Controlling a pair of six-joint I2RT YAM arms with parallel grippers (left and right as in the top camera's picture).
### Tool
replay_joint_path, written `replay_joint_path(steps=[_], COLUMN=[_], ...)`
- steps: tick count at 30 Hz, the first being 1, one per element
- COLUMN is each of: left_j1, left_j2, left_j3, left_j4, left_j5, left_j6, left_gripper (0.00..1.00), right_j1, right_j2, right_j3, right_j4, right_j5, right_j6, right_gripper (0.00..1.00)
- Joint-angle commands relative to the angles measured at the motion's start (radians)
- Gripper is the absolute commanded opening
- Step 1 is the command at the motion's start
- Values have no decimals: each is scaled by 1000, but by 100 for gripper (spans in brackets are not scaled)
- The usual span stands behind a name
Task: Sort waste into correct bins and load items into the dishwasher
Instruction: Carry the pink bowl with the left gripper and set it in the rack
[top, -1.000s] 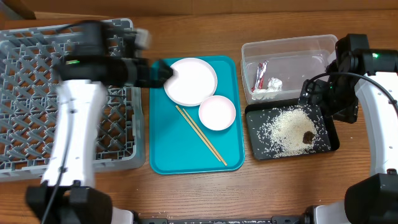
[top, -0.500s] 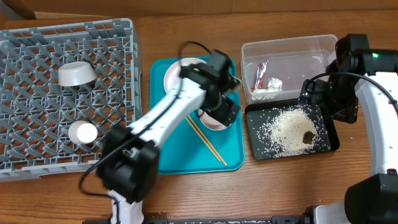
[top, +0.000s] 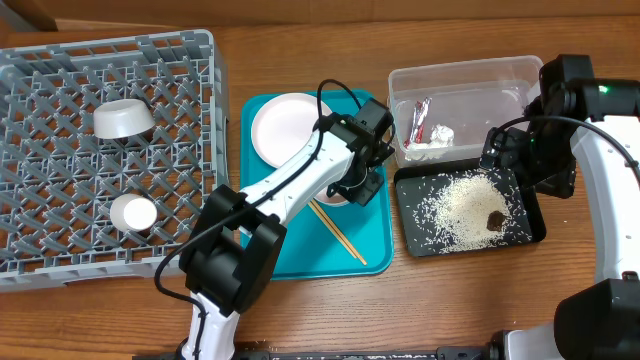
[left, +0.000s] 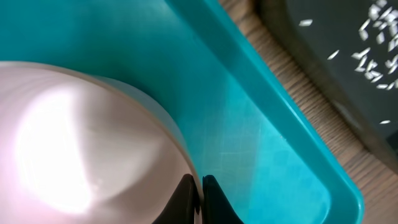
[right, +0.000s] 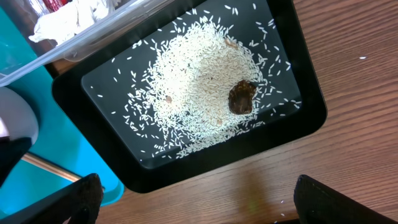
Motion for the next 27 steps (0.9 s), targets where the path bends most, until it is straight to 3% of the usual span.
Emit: replay_joint_path(steps=[1, 6, 13, 16, 19, 27], left_j1=[6, 25, 240, 393, 597, 904], left_j2=[-79, -212, -401, -409, -379, -254], left_j3=[67, 177, 203, 203, 203, 203], left_j4=[-16, -97, -111, -108, -108, -109], left_j5=[3, 10, 106, 244, 500, 895], left_j6=[-3, -3, 2, 37, 135, 257], left_gripper=[4, 4, 4, 4, 4, 4], right_j1=[-3, -3, -3, -3, -3, -3], right_j2=[-8, -8, -8, -8, -8, -8], right_j3=[4, 4, 4, 4, 4, 4], right_j4=[4, 4, 2, 2, 2, 2], right_j5=[-5, -5, -5, -5, -5, -5], right_j6=[1, 1, 1, 1, 1, 1], right_gripper=[100, 100, 100, 100, 100, 100])
